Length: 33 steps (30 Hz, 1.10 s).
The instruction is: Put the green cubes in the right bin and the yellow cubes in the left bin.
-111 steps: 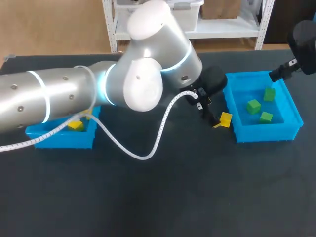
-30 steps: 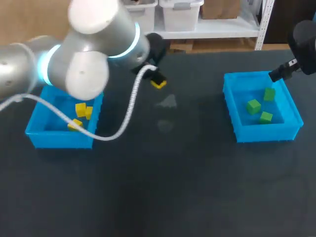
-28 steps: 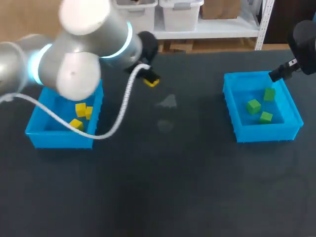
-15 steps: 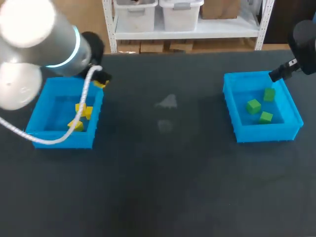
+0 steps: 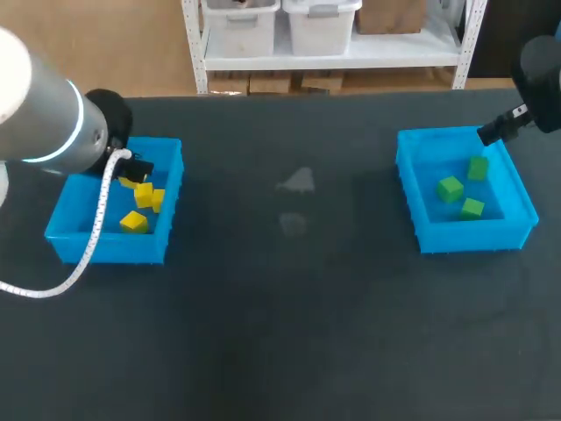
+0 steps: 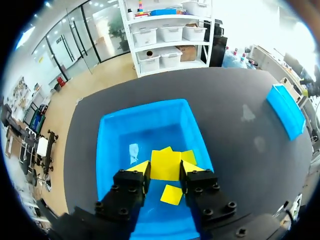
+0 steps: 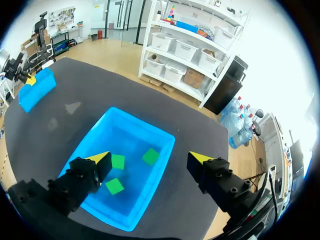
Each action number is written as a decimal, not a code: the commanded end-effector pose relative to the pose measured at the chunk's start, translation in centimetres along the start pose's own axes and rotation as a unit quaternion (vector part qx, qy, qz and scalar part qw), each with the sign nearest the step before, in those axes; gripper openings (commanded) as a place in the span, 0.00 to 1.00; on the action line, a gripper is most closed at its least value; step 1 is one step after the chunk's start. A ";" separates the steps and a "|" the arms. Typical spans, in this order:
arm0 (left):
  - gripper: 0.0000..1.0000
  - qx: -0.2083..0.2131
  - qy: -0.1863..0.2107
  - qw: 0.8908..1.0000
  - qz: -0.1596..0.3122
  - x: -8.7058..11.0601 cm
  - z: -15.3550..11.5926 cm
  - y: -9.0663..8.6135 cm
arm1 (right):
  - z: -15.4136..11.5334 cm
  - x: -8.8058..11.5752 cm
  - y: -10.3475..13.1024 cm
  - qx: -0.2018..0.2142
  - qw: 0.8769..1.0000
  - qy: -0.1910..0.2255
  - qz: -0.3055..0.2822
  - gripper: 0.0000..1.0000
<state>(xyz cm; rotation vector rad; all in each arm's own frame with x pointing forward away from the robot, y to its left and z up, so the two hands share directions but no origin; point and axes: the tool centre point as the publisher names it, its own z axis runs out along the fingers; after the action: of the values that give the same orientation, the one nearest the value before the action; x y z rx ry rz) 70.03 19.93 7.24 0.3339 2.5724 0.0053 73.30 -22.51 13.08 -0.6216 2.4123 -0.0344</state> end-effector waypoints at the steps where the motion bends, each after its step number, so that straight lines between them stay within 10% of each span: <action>1: 1.00 0.000 -0.001 1.000 -0.002 0.1 0.0 0.2 | 0.0 0.2 0.1 0.004 1.000 -0.004 0.001 1.00; 9: 1.00 0.007 -0.007 1.000 -0.009 -0.2 -0.1 0.3 | 0.0 0.2 0.1 0.004 1.000 -0.004 0.001 1.00; 14: 1.00 0.097 -0.017 0.993 -0.064 -0.3 -0.1 -0.3 | 0.0 0.2 0.1 0.004 1.000 -0.004 0.001 1.00; 33: 1.00 0.097 -0.017 0.993 -0.064 -0.3 -0.1 -0.3 | 0.0 0.2 0.1 0.004 1.000 -0.004 0.001 1.00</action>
<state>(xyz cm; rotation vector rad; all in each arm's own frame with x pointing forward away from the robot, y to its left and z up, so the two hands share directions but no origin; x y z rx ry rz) 70.12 19.53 7.43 0.2344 2.5615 -0.2912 73.30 -22.51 13.08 -0.6216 2.4123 -0.0344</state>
